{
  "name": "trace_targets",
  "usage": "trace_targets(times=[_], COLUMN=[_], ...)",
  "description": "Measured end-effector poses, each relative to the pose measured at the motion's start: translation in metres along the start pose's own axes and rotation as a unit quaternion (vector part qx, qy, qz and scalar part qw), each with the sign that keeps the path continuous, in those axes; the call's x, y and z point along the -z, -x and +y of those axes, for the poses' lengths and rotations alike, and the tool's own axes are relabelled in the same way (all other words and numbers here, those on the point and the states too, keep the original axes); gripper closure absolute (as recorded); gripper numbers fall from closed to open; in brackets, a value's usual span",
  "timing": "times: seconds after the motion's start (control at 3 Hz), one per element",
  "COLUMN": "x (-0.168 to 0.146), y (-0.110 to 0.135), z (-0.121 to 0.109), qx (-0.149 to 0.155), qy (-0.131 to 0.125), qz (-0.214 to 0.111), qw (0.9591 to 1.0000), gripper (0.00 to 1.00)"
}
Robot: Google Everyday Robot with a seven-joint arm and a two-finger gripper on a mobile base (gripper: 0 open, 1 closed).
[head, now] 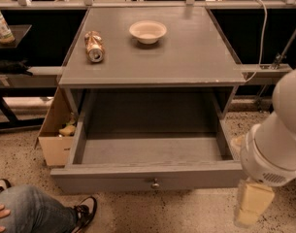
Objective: Close top drawer
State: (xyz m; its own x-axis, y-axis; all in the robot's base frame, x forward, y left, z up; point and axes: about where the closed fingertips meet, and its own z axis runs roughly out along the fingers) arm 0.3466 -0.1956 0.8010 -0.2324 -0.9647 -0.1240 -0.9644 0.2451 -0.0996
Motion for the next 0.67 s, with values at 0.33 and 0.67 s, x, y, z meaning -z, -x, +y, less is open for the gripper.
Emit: trace_targets(times=[0.33, 0.67], x=[-0.040, -0.085], y=[-0.027, -0.052], z=[0.006, 0.014], qx=[0.005, 0.009], qy=[0.009, 0.025], qz=[0.004, 0.008], qw=[0.9999, 0.9996], gripper=[0.00, 0.18])
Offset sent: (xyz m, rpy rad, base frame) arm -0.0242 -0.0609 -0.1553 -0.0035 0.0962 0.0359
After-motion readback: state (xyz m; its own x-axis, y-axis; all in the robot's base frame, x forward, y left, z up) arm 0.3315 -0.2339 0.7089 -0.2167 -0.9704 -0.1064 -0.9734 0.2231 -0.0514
